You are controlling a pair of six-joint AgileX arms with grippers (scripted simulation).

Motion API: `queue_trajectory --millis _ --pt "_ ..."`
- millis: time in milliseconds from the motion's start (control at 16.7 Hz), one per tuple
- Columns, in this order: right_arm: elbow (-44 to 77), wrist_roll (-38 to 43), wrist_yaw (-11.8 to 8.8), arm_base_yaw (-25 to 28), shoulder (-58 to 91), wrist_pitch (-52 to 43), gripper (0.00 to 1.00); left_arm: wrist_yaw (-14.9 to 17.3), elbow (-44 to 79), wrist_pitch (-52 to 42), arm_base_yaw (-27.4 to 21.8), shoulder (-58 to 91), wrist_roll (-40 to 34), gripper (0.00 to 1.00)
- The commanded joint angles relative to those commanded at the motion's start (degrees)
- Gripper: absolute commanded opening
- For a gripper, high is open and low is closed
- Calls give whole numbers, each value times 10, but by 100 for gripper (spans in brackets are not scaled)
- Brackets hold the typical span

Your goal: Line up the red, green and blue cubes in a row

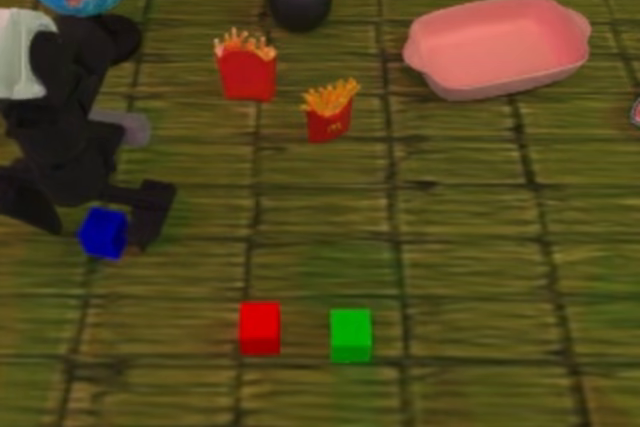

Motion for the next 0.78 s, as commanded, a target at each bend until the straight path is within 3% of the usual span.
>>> queue_trajectory --millis 180,780 --pt "0 0 0 0 0 0 100 0 0 0 0 0 0 100" --pt "0 0 0 0 0 0 100 0 0 0 0 0 0 25"
